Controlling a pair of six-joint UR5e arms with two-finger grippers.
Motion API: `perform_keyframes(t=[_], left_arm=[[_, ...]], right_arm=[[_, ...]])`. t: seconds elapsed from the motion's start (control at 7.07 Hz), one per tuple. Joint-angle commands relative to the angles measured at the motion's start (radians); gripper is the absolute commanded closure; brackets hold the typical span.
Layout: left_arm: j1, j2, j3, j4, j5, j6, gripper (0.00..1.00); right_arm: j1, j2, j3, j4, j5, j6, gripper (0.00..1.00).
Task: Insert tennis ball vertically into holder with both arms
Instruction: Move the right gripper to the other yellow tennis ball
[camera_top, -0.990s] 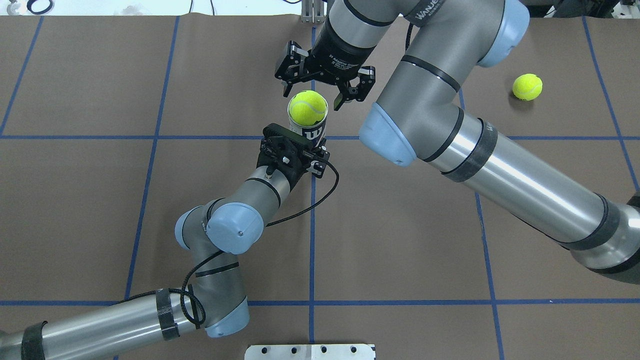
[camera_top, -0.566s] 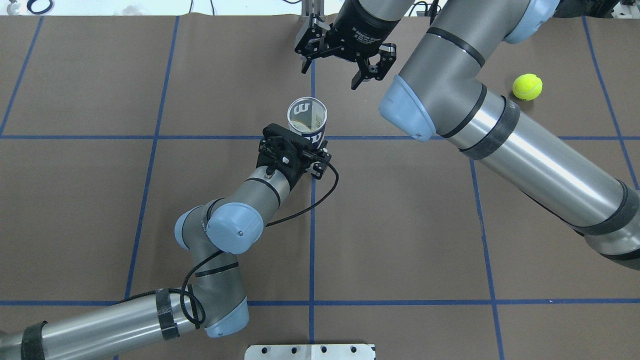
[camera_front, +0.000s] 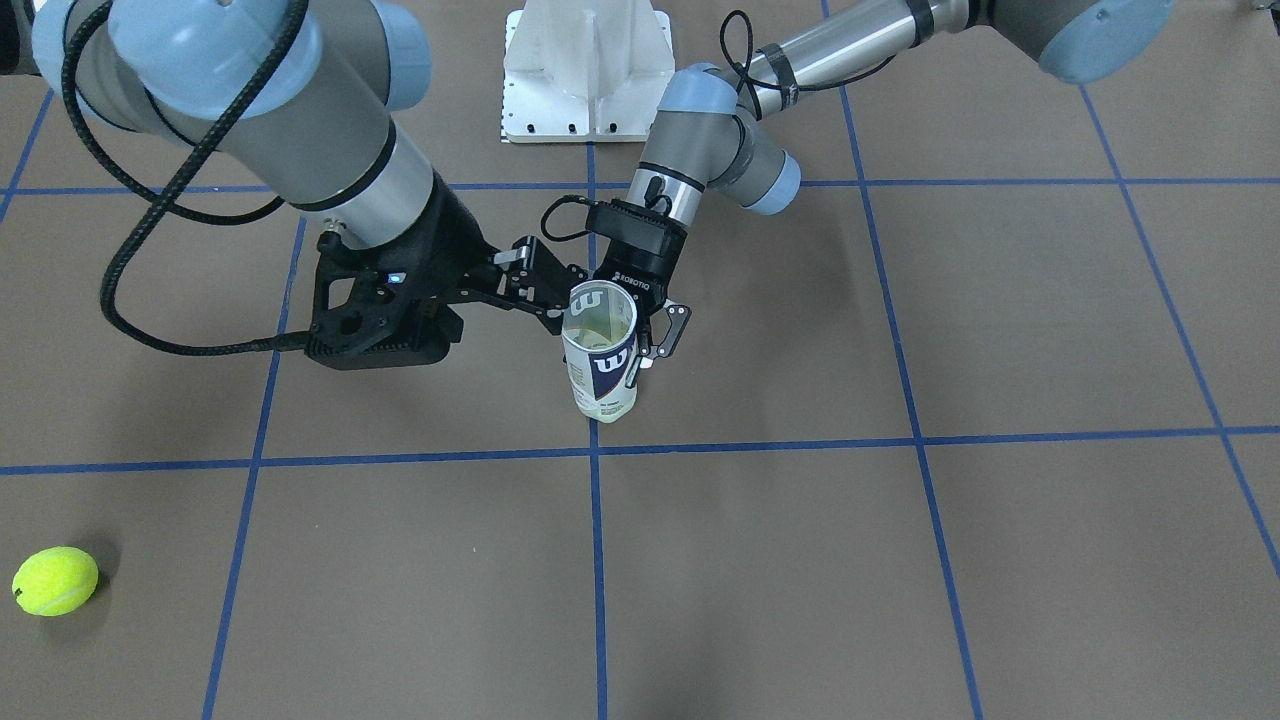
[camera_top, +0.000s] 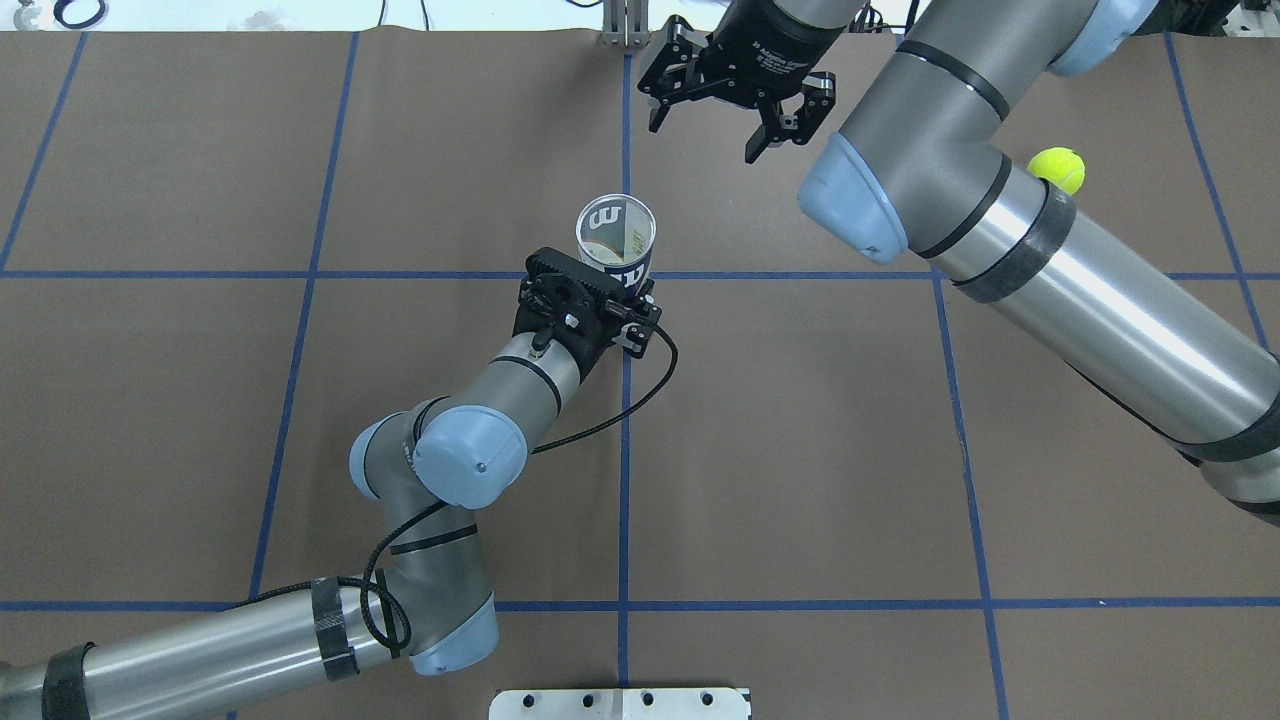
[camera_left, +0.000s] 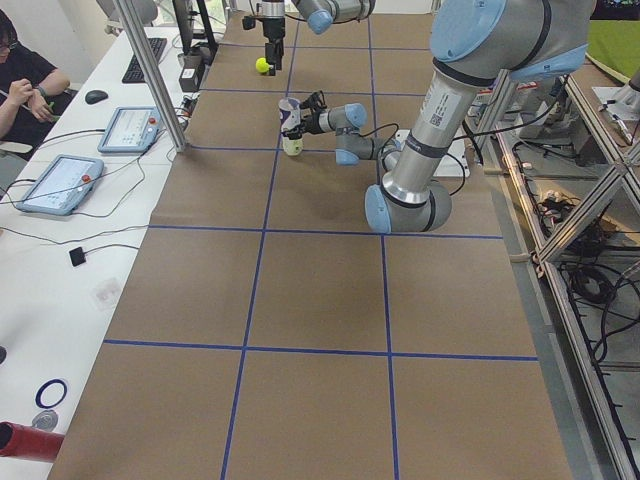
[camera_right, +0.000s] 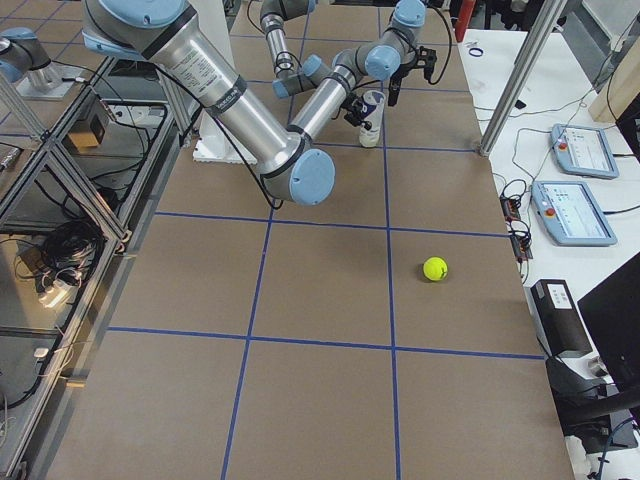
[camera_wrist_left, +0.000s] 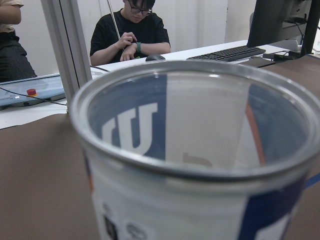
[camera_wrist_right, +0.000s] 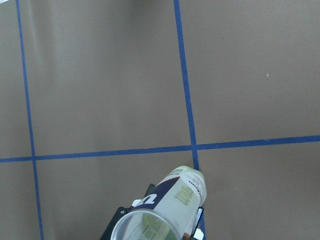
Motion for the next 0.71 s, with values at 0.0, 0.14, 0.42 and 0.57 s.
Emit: perform_keyframes(t=[0.0, 0.14, 0.42, 0.57], left_arm=[[0.000, -0.001, 0.000, 0.000, 0.000, 0.000, 0.24], [0.000, -0.004, -0.002, 0.000, 0.000, 0.000, 0.24], [-0.001, -0.004, -0.002, 0.000, 0.000, 0.000, 0.24], [-0.001, -0.008, -0.003, 0.000, 0.000, 0.000, 0.24]], right_arm=[[0.121, -0.113, -0.013, -0.002, 0.009, -0.276, 0.02], [0.166, -0.162, -0.051, 0.000, 0.001, -0.456, 0.01], [0.287, -0.198, -0.207, 0.002, 0.003, -0.802, 0.01], [0.327, -0.198, -0.297, 0.011, -0.002, -0.973, 0.01]])
